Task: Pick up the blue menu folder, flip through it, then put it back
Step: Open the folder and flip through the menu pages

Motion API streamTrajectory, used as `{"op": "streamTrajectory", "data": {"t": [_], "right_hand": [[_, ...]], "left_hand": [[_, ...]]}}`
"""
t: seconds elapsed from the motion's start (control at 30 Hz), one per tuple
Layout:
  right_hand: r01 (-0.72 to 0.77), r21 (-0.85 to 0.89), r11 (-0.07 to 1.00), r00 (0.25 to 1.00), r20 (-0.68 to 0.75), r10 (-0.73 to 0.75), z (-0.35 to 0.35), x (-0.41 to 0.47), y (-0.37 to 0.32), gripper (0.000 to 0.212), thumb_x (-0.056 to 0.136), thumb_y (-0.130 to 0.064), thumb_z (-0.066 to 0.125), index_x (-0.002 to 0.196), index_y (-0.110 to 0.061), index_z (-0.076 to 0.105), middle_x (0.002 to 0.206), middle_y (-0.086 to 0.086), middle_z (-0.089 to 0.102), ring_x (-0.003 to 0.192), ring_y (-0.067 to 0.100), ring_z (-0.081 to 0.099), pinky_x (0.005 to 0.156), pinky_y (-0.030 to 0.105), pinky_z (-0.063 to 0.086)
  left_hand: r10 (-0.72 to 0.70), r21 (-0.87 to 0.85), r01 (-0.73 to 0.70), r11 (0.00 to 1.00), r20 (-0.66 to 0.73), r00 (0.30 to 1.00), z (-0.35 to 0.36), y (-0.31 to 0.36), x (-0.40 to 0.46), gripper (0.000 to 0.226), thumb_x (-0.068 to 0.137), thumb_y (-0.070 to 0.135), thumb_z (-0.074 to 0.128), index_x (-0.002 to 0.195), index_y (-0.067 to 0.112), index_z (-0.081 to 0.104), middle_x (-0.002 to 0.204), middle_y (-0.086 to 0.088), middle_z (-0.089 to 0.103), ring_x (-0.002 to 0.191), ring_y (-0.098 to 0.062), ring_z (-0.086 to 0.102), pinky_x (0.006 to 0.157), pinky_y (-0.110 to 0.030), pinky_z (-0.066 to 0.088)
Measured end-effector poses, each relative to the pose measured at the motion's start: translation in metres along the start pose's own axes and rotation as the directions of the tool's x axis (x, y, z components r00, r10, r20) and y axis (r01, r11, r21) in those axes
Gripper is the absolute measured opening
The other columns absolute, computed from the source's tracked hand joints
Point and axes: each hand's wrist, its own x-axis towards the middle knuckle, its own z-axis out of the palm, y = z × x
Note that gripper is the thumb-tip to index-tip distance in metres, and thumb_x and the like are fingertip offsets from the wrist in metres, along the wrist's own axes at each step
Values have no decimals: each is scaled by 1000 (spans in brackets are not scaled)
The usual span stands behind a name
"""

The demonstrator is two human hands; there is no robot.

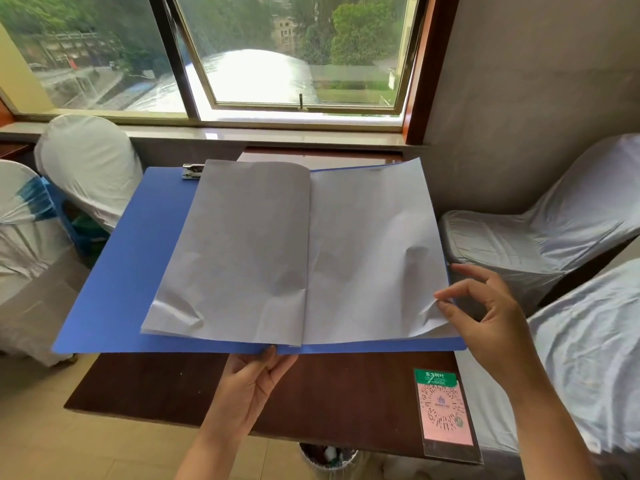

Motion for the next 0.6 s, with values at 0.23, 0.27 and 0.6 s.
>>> {"op": "streamTrajectory", "data": {"t": [0.23,0.27,0.6], "right_hand": [[-222,739,636,973,124,195,8,-4,-7,37,87,-32,51,123,-41,48,121,-9,66,111,14,62,87,31,53],[-264,850,457,957,171,236,11,-4,-7,35,90,-33,45,124,-41,47,118,-7,68,110,16,62,87,33,54],[75,50,996,970,229,-84,88,-19,-66,42,92,-44,26,133,-50,25,144,-15,38,131,-2,32,110,31,30]], "left_hand": [[8,-22,-8,1000,-23,1000,-3,-1,2,37,75,-3,53,107,14,64,99,-12,75,91,-28,71,67,-36,60],[6,-24,-7,1000,-25,1000,-3,-1,3,39,75,-3,54,110,13,61,100,-12,75,92,-28,71,68,-36,59],[-11,-13,11,1000,0,1000,11,-13,2,40,75,-4,54,111,10,62,101,-14,74,92,-29,71,69,-35,59]]}}
